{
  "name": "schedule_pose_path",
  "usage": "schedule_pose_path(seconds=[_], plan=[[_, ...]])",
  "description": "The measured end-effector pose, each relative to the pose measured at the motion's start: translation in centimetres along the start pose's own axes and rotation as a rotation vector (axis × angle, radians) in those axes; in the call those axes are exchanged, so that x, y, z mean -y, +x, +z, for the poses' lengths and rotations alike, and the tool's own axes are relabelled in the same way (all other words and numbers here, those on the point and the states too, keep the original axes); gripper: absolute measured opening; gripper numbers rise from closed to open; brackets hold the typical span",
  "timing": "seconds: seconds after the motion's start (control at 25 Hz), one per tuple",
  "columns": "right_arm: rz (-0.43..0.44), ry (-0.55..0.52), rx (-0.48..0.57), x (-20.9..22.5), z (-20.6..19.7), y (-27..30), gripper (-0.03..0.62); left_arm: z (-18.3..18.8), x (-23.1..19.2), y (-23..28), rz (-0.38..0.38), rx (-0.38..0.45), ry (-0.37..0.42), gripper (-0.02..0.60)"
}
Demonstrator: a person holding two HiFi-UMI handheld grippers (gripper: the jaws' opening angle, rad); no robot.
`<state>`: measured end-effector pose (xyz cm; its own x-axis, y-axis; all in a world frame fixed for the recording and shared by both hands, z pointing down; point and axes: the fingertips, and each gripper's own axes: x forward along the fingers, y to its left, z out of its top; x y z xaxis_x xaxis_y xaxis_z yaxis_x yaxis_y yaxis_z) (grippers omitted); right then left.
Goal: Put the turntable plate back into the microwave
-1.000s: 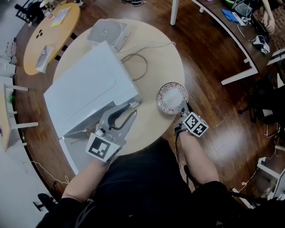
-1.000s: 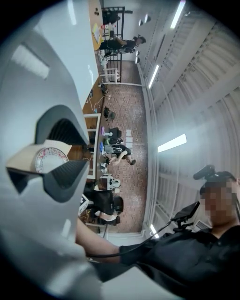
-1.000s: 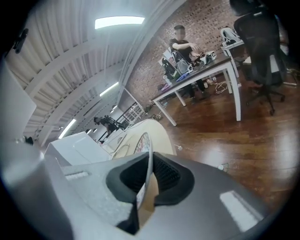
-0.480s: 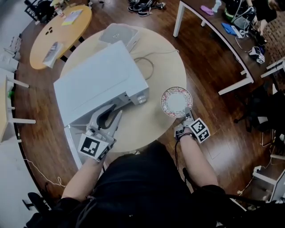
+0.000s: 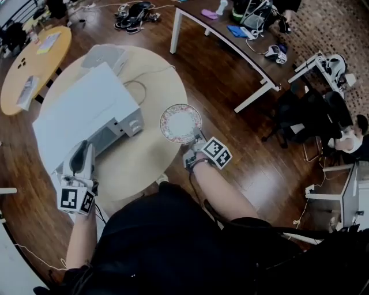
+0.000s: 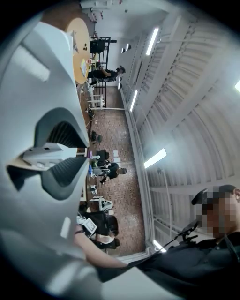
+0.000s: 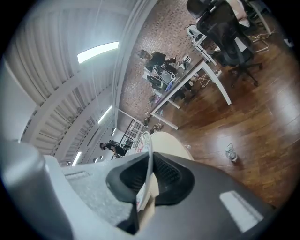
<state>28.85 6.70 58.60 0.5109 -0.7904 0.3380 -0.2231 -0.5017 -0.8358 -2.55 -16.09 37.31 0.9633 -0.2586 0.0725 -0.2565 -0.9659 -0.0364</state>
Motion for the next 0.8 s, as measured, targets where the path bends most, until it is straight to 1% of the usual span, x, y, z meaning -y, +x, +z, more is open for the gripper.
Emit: schedule_pose_path(seconds=[0.08, 0.32, 0.36, 0.44, 0.56, 0.68, 0.8], plan=[[-0.009, -0.002, -0.001, -0.2, 0.3, -0.7, 0.018, 0.2, -0.3, -0.2, 0.008, 0.007, -0.011, 0.064], [0.022, 0.017, 0.015, -0.9, 0.3, -1.6, 0.018, -0.5, -0.8, -1.0, 0.02, -0.021, -0.015, 0.064], [0.024, 0.021, 0.015, -1.0, 0.2, -1.6, 0.018, -0.6, -1.0, -1.3, 0.028, -0.023, -0.014, 0.055], [0.022, 0.03, 0.013, -0.8, -0.2, -1.6, 0.018, -1.0, -1.4, -1.9, 0.048, -0.038, -0.017, 0.003], [0.012, 0.042, 0.008, -0.2, -0.8, -1.7, 0.018, -1.5, -1.8, -2.6, 0.065, -0.05, -0.024, 0.003], [0.001, 0.047, 0.013, 0.6, -0.8, -2.2, 0.018, -1.4, -1.5, -3.2, 0.07, -0.048, 0.0, 0.003], [-0.003, 0.043, 0.008, 1.0, -0.7, -2.3, 0.018, -1.0, -1.6, -3.7, 0.094, -0.035, 0.005, 0.003]])
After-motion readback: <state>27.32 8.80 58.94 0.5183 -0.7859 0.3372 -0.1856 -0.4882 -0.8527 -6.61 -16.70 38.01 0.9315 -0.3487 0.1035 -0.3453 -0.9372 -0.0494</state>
